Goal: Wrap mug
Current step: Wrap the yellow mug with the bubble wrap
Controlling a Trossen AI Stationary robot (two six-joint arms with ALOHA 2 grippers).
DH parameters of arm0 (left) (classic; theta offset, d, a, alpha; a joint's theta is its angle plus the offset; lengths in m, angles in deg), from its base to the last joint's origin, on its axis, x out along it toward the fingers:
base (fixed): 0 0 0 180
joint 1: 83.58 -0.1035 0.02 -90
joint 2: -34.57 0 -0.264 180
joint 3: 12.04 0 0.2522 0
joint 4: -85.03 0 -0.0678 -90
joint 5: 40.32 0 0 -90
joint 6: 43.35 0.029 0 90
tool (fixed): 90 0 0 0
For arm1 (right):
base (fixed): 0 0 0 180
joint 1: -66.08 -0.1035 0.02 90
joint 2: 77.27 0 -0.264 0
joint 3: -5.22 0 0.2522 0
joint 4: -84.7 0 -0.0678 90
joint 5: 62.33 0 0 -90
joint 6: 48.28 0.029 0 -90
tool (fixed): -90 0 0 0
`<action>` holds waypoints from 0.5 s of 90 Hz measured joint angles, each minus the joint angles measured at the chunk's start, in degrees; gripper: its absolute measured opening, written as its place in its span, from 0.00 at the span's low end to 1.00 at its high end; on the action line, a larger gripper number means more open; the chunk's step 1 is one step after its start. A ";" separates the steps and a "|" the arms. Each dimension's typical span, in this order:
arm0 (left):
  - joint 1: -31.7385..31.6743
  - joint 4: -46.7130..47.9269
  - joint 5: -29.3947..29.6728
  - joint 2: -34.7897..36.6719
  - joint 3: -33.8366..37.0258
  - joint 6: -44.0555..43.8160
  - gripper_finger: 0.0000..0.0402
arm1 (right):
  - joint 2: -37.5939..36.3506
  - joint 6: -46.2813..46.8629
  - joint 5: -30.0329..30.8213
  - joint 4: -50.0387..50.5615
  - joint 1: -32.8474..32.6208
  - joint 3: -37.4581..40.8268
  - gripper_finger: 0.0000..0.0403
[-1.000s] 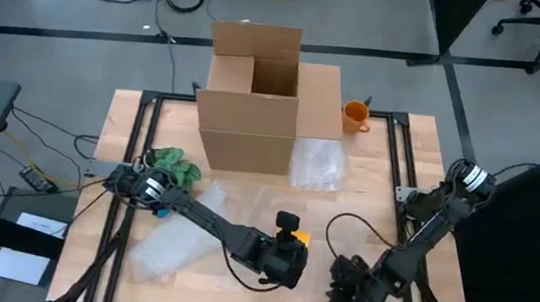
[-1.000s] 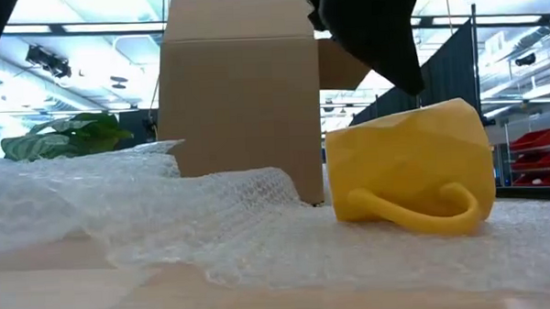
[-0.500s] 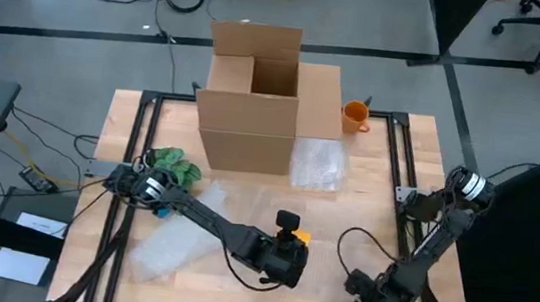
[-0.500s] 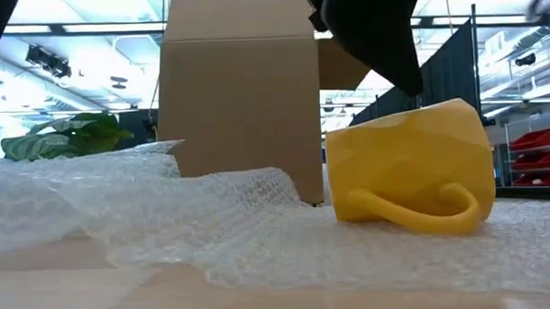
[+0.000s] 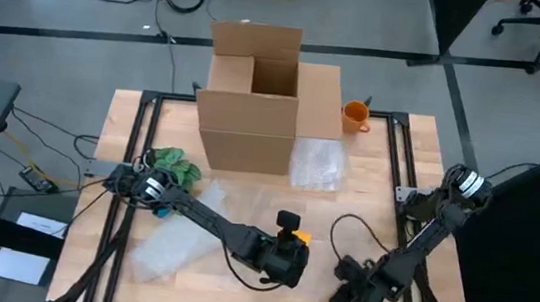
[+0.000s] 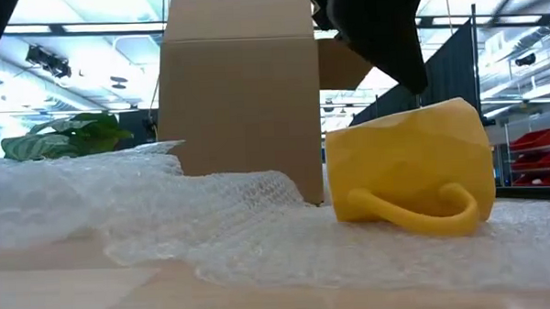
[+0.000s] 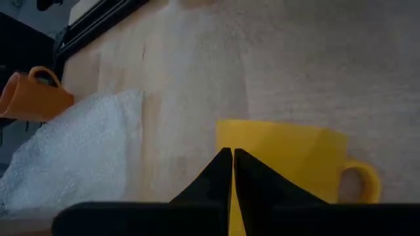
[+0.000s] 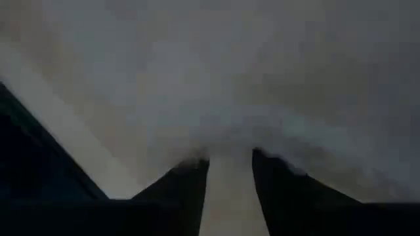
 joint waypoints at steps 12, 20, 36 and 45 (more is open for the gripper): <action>0.01 0.02 0.45 0.00 0.00 0.60 0.00 | -1.63 -4.32 5.98 3.20 1.96 0.00 0.19; 0.66 0.67 4.07 0.05 -0.03 1.17 0.00 | -1.66 -6.86 6.42 3.91 3.85 -0.03 0.18; 3.50 1.63 7.75 0.20 -1.72 1.20 0.00 | -1.69 -14.48 6.23 4.14 7.07 -0.03 0.16; 4.88 -0.56 5.81 0.28 -1.79 1.04 0.00 | -1.76 -19.47 6.40 4.19 8.66 -0.03 0.15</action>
